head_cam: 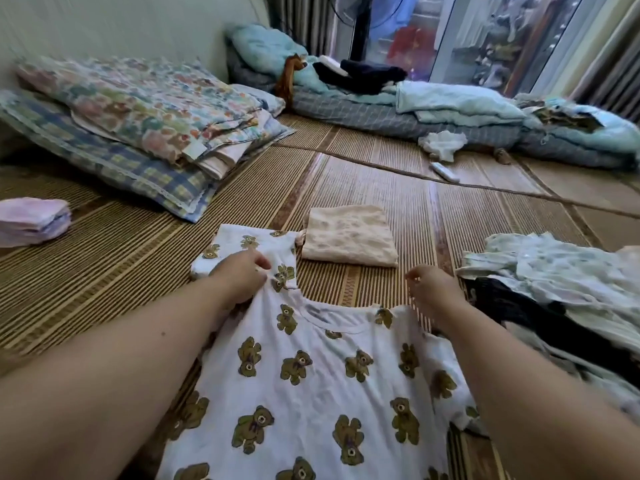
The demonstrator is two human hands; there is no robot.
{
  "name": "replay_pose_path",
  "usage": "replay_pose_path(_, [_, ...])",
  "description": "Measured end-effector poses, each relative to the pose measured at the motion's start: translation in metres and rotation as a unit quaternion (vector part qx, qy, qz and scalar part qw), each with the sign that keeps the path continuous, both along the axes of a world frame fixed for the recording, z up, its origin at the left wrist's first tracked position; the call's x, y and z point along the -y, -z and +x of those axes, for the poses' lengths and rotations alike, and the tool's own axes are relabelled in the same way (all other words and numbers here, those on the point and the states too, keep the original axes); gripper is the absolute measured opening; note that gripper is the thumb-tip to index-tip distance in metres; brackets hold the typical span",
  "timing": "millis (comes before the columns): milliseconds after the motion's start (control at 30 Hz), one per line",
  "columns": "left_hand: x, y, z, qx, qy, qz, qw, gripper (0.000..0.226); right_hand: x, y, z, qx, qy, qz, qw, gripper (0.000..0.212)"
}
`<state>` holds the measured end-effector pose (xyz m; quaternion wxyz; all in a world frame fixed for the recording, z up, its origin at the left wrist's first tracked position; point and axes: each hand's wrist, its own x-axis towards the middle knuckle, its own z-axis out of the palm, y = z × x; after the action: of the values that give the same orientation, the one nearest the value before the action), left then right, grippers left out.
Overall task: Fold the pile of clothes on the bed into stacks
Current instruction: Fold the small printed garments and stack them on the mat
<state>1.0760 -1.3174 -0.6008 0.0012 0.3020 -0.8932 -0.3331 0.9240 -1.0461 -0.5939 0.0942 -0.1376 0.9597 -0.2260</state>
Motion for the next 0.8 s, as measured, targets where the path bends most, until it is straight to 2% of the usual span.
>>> replay_pose_path(167, [0.015,0.024,0.017,0.012,-0.006,0.063,0.998,0.045,-0.024,0.006,0.007,-0.030,0.046,-0.079,0.995,0.021])
replay_pose_path(233, [0.025,0.022,0.035,0.035,0.014,0.053,0.998,0.039,-0.052,0.000,0.019,-0.031,0.027,-0.064,0.997,0.020])
replay_pose_path(300, [0.035,0.020,0.053,0.051,0.031,0.069,0.996,0.024,-0.085,-0.004,0.036,0.001,-0.002,-0.002,1.000,0.020])
replay_pose_path(367, [0.037,0.018,0.071,0.081,0.049,0.088,0.992,0.015,-0.108,-0.003,0.053,0.042,-0.034,0.123,0.991,0.033])
replay_pose_path(433, [0.033,0.016,0.083,0.127,0.086,0.033,0.988,0.020,-0.118,0.006,0.064,0.048,-0.079,0.233,0.968,0.035])
replay_pose_path(467, [0.029,0.016,0.086,0.135,0.089,0.004,0.987,0.020,-0.119,0.008,0.069,0.037,-0.081,0.245,0.966,0.029])
replay_pose_path(533, [0.020,0.015,0.090,0.110,0.060,-0.004,0.992,0.016,-0.119,0.009,0.076,0.013,-0.034,0.218,0.975,0.013])
replay_pose_path(600, [0.016,0.012,0.093,0.067,0.010,0.025,0.997,0.011,-0.122,0.011,0.078,-0.008,0.033,0.162,0.986,0.015])
replay_pose_path(667, [0.016,0.008,0.099,0.025,-0.028,0.054,0.998,0.010,-0.126,0.010,0.080,0.014,0.076,0.092,0.993,0.013])
replay_pose_path(700, [0.017,0.006,0.102,0.010,-0.041,0.071,0.997,0.010,-0.127,0.008,0.082,0.038,0.078,0.080,0.993,0.020])
replay_pose_path(733, [0.020,0.003,0.106,0.002,-0.055,0.098,0.994,0.011,-0.128,0.008,0.083,0.061,0.063,0.095,0.992,0.028])
replay_pose_path(800, [0.027,-0.002,0.112,-0.015,-0.093,0.170,0.981,0.018,-0.126,0.007,0.084,0.071,0.034,0.157,0.984,0.029])
